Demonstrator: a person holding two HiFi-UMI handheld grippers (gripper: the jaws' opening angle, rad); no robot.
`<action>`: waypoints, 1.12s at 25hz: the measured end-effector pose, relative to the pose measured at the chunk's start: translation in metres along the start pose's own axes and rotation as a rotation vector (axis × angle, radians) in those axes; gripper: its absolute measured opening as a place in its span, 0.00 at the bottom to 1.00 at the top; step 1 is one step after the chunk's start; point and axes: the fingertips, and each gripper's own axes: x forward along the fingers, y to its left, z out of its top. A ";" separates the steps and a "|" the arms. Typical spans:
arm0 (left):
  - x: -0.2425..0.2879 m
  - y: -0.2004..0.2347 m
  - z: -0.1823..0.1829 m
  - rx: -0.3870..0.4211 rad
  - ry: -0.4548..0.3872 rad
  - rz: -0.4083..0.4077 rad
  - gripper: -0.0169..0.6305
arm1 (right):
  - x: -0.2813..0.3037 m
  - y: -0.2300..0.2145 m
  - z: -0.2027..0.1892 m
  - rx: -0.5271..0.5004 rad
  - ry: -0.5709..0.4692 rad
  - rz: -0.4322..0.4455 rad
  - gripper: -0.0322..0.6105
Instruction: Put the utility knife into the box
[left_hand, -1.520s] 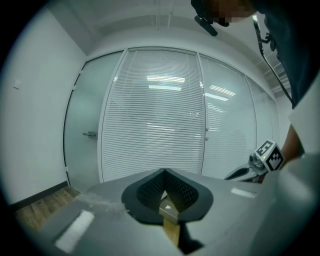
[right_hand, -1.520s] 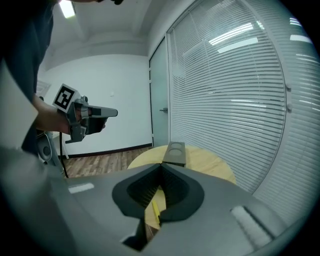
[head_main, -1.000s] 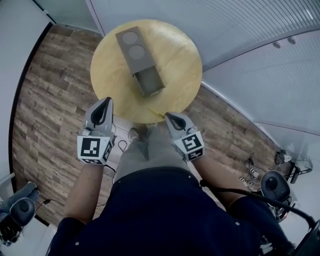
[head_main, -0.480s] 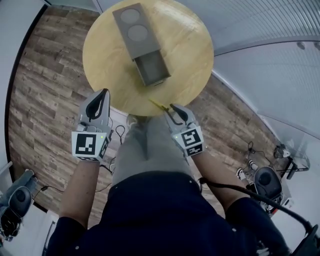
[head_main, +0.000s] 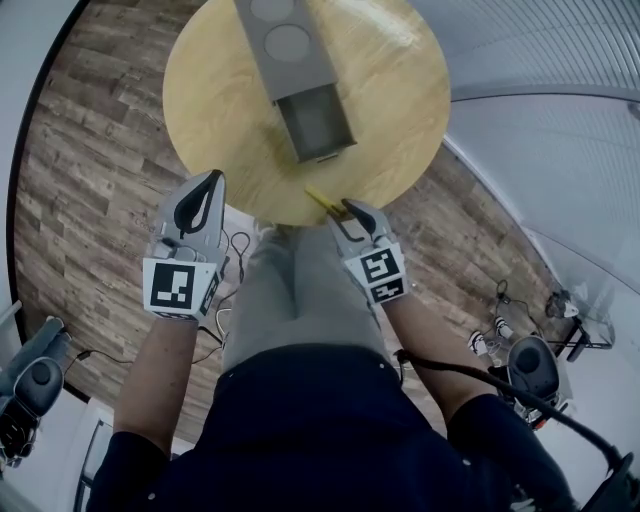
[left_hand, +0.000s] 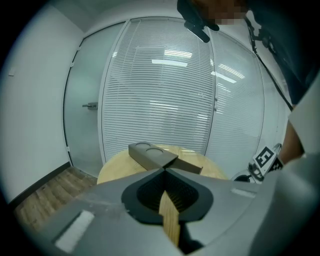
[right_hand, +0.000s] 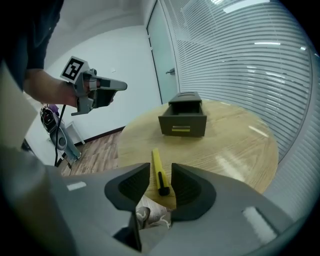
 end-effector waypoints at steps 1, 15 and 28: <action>0.001 -0.002 -0.001 0.003 0.004 -0.002 0.03 | 0.002 0.001 -0.003 0.001 0.013 0.004 0.27; -0.004 -0.006 -0.001 -0.012 0.021 0.011 0.03 | 0.008 -0.009 -0.015 -0.003 0.066 -0.031 0.16; -0.024 -0.016 0.032 -0.004 -0.017 0.046 0.03 | -0.020 -0.015 0.012 0.037 0.021 -0.052 0.16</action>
